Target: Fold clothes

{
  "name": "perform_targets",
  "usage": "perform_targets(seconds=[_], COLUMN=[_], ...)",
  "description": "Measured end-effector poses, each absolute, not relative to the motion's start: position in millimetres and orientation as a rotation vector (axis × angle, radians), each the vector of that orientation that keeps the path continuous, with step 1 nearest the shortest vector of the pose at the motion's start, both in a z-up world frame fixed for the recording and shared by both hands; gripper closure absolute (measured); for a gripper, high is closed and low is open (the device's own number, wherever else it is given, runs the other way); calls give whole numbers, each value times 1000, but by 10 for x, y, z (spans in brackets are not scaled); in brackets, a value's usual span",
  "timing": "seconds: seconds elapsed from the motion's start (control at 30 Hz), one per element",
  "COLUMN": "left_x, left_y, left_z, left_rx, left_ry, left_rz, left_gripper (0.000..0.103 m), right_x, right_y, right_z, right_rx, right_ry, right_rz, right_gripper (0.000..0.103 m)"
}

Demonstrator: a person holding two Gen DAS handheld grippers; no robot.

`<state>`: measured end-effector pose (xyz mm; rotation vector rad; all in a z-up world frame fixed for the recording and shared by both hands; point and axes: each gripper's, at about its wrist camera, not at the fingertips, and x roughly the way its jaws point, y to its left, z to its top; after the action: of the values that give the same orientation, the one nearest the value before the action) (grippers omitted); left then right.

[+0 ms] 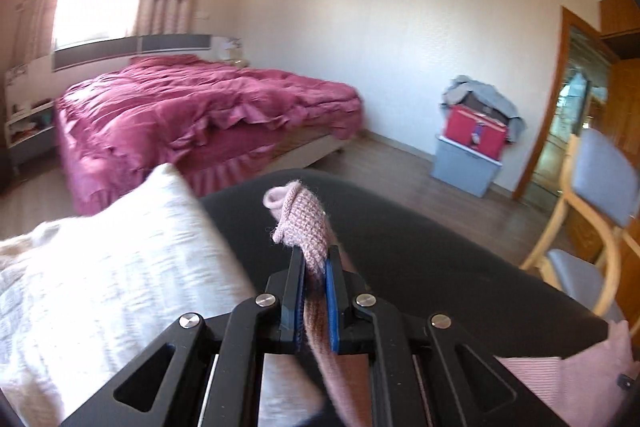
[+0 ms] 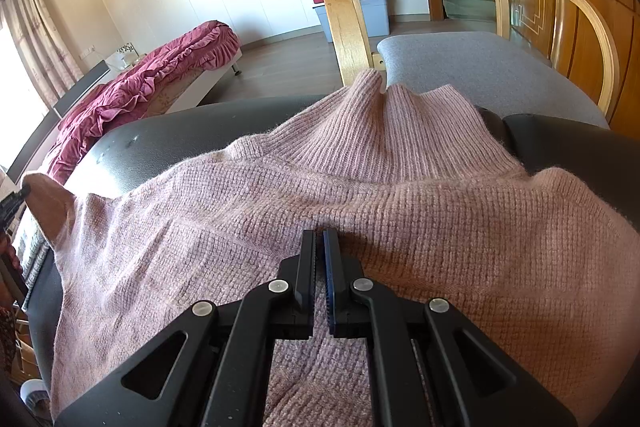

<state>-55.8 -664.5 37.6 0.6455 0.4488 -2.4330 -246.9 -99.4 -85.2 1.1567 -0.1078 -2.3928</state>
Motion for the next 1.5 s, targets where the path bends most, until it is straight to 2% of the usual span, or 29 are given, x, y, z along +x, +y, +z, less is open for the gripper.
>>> perform_targets(seconds=[0.2,0.4,0.57,0.7,0.87,0.97,1.07,1.17,1.3,1.4,1.5], left_x=[-413,48,80,-372,-868,-1090,-1277,-1320,-1359,-1435,-1490], left_y=[-6937,-7138,-6657,-5741,-4616,-4115,-3893,-4014,-4234,-4318,-4273], left_z=[299,489,671,542,233,17,-192,-307,-432,-482,-489], left_rx=[716,525,434,656,1013,1174,1297,1322,1328,1339,1362], left_ry=[494,616,633,566,630,580,441,602,855,893,872], left_rz=[-2325,-2189,-2364,-2669,-2933,-2971,-2943,-2953,-2959,-2968,-2986], left_gripper=[89,88,84,84,84,84,84,84,85,92,94], right_x=[-2469,-2469,-2470,-2463,-2460,-2442,-2367,-2281,-2305,-2297,-2289], right_y=[-985,-992,-991,-1013,-1049,-1108,-1028,-688,-221,12,244], right_z=[-850,-855,-855,-854,-851,-827,-725,-582,-614,-680,-746], right_rx=[1157,1158,1157,1156,1154,1157,1151,1122,1189,1226,1264], right_ry=[-108,-112,-106,-103,-88,-35,-21,-51,0,-17,-36], right_rz=[-2392,-2390,-2392,-2394,-2403,-2421,-2410,-2485,-2623,-2672,-2721], right_gripper=[99,99,99,99,99,99,99,99,99,99,99])
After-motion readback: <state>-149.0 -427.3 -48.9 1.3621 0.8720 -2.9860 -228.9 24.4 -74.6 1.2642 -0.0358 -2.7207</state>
